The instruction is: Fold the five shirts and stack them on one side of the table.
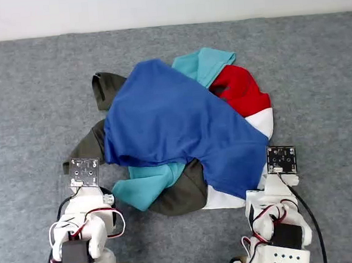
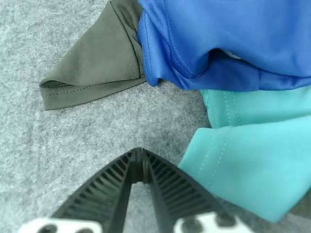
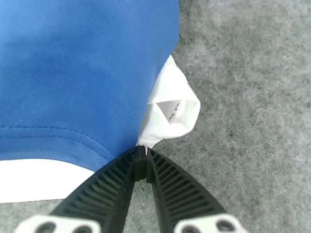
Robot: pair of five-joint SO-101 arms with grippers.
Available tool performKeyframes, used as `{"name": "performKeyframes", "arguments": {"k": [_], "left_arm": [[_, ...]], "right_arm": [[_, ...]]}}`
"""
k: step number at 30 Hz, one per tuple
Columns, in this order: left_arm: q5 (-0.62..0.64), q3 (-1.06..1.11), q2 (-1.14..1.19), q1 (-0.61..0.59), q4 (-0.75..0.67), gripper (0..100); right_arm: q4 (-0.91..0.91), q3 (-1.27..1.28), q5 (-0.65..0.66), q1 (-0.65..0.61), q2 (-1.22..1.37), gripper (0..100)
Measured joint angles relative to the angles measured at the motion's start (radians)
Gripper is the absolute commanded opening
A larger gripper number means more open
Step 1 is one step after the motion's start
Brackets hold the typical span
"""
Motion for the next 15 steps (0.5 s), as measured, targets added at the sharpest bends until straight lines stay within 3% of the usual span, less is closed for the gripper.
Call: {"name": "performKeyframes", "arguments": {"k": [15], "left_arm": [[0.0, 0.0, 0.0, 0.006, 0.0, 1]], "right_arm": [[0.0, 0.0, 0.0, 0.0, 0.0, 0.9]]}}
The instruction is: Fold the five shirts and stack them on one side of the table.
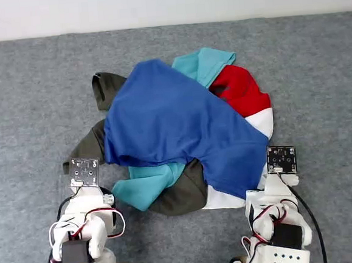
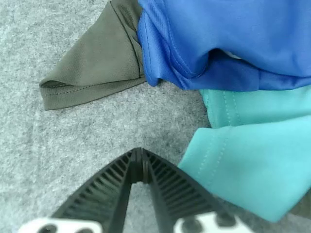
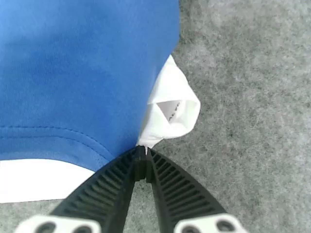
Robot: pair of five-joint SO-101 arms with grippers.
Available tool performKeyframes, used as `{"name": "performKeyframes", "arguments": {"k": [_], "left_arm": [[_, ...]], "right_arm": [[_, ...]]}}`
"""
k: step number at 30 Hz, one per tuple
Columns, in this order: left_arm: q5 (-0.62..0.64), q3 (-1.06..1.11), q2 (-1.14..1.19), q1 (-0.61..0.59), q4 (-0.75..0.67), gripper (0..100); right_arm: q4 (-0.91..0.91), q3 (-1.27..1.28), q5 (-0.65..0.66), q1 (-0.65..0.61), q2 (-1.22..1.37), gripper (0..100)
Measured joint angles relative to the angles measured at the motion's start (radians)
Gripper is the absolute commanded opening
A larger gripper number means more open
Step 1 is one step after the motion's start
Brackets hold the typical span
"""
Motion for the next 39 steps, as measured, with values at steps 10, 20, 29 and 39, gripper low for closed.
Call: {"name": "performKeyframes", "arguments": {"k": [10, 20, 29, 39], "left_arm": [[0.0, -0.109, 0.0, 0.015, -0.043, 1], [0.0, -0.353, -0.006, 0.012, -0.043, 1], [0.0, -0.535, 0.129, 0.012, 0.097, 1], [0.0, -0.962, 0.568, 0.012, 0.292, 1]], "right_arm": [[0.0, 0.0, 0.0, 0.0, 0.0, 0.9], [0.0, 0.0, 0.0, 0.0, 0.0, 0.9], [0.0, 0.0, 0.0, 0.0, 0.0, 0.9], [0.0, 0.0, 0.0, 0.0, 0.0, 0.9]]}}
